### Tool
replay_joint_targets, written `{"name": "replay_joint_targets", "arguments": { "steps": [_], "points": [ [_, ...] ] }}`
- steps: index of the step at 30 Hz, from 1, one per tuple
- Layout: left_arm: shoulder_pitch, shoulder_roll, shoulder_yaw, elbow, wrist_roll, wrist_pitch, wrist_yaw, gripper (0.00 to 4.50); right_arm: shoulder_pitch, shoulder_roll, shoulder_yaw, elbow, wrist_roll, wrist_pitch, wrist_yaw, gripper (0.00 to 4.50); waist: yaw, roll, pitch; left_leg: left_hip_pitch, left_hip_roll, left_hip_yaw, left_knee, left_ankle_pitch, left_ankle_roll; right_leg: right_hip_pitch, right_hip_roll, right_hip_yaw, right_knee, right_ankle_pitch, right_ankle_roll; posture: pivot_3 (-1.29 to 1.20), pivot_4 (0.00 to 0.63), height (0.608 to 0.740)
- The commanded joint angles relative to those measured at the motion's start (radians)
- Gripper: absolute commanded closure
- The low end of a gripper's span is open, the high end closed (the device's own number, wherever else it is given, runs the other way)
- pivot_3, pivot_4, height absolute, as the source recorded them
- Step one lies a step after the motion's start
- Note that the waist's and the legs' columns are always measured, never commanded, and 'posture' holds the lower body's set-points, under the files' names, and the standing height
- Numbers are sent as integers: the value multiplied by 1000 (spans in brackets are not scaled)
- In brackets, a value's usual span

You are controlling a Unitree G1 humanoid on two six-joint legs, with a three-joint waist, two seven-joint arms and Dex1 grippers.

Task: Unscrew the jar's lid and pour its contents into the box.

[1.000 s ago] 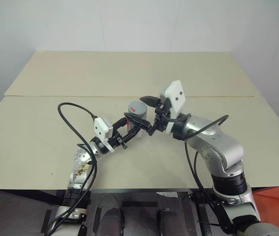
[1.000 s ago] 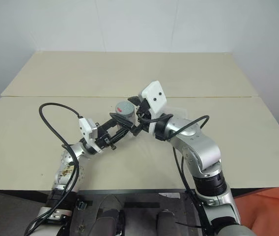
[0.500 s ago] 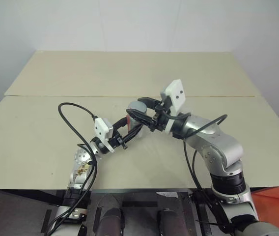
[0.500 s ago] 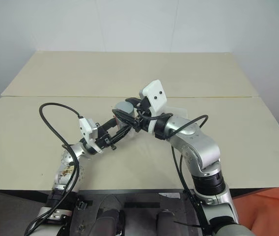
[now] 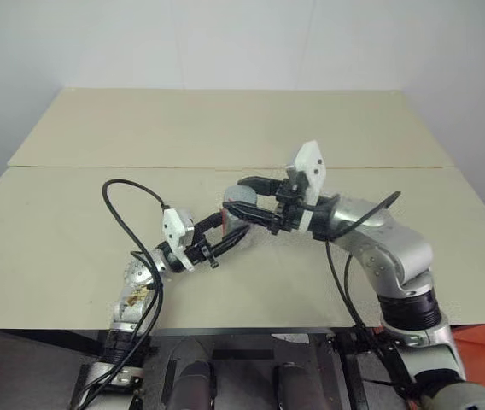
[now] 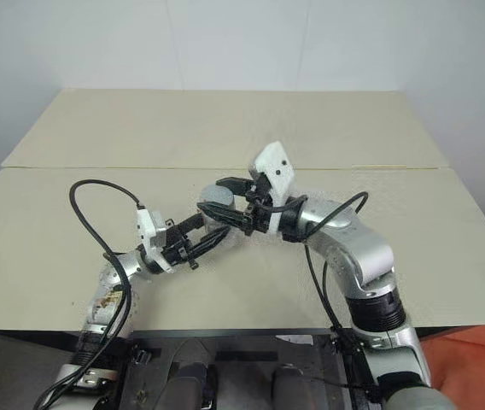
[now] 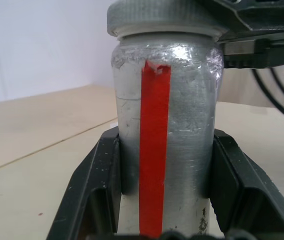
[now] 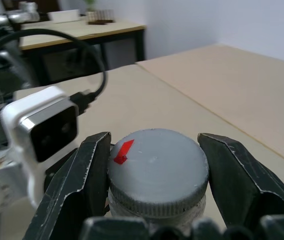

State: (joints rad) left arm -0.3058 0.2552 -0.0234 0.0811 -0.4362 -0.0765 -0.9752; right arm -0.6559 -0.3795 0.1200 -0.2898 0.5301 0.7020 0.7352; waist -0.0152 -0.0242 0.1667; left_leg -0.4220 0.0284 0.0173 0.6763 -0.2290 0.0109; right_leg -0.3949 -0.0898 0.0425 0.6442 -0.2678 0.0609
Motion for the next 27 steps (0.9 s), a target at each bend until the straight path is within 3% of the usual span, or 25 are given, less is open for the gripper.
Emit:
{"name": "replay_joint_targets", "arguments": {
  "steps": [1, 7, 17, 27],
  "points": [
    [20, 21, -14, -83, -48, 33, -52, 2513, -42, -27, -36, 40, -6, -64, 48, 1756, -1, 0, 0, 0, 0, 0, 0, 0, 0, 0, 0, 0, 0, 0, 0, 0, 150, 740],
    [48, 39, -33, -112, -40, 42, -58, 2513, -76, -20, -61, 98, 65, 6, 93, 1756, 0, 0, 0, 0, 0, 0, 0, 0, 0, 0, 0, 0, 0, 0, 0, 0, 150, 740],
    [50, 47, -43, -115, -32, 35, -55, 2513, -103, -1, -119, 114, 178, 154, 39, 1756, 2, 0, 0, 0, 0, 0, 0, 0, 0, 0, 0, 0, 0, 0, 0, 0, 150, 740],
    [27, 27, -16, -117, 12, -6, 33, 2513, 17, -58, -262, 55, 49, -10, -137, 1756, 9, 0, 0, -1, -1, 0, 0, 0, 0, -1, -2, 0, 0, 0, 0, 0, 150, 740]
  ]
}}
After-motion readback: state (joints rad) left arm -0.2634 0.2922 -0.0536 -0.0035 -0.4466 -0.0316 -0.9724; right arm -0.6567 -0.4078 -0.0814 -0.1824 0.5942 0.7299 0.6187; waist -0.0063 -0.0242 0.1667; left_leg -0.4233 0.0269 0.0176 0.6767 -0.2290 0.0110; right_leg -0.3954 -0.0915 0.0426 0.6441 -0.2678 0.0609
